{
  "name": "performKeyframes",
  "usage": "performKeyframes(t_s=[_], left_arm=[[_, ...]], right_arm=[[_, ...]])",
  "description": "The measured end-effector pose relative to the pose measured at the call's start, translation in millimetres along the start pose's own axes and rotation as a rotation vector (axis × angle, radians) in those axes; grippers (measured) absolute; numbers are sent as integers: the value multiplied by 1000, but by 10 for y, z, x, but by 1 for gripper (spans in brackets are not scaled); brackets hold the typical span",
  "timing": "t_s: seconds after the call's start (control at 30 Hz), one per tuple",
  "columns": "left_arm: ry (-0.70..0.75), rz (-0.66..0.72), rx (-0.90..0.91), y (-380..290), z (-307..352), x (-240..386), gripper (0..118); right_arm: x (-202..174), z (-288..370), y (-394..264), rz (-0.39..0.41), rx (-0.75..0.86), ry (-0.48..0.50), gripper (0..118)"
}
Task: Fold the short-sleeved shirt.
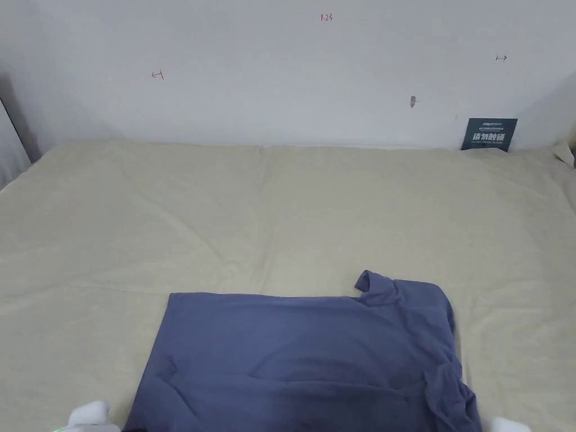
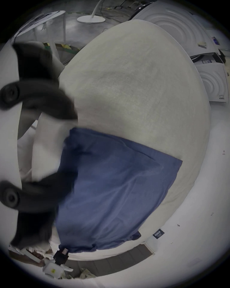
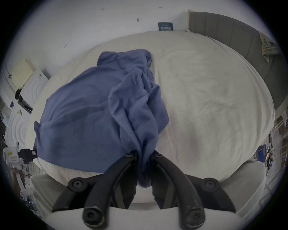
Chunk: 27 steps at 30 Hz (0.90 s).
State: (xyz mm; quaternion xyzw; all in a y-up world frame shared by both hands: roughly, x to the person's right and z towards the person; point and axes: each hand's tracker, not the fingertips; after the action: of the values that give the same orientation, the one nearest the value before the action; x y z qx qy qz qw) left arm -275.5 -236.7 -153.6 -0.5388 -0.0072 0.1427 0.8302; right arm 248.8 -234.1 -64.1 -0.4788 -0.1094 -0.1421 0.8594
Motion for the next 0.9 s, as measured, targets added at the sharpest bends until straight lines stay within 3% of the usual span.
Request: performKeyframes(t_s=[0.03,0.1,0.13,0.37,0.6,0.67,0.7,0.73,0.77,0.9], left_arm=[[-14,11,4,19,57,34,93],[-102,3,112,86,274,133,93],[-111,-15,154,138,381,220,94],[-139,-190,527,527,1285,964,93],[-114,-267,862,570,1663,1435,93],[-130,-288,922,527,1669,1477,89],[-139,-298,942,512,1668,1500,70],[-134,-298,925,515,1639,1510,39],[-135,-306,911,540,1614,1529,4],[-142,-320,822,646,1418,1547,0]], right_arm=[[-25,81,51,15,35,4,40],[-111,306,204,47,134,13,79],[-147,441,306,60,183,23,88],[-503,1385,842,129,601,86,89],[-733,1784,910,182,890,34,88],[-782,1769,923,208,883,25,79],[-803,1763,928,215,879,23,52],[-828,1741,930,209,879,12,13],[-824,1715,931,188,880,-7,0],[-767,1611,1073,191,851,17,0]])
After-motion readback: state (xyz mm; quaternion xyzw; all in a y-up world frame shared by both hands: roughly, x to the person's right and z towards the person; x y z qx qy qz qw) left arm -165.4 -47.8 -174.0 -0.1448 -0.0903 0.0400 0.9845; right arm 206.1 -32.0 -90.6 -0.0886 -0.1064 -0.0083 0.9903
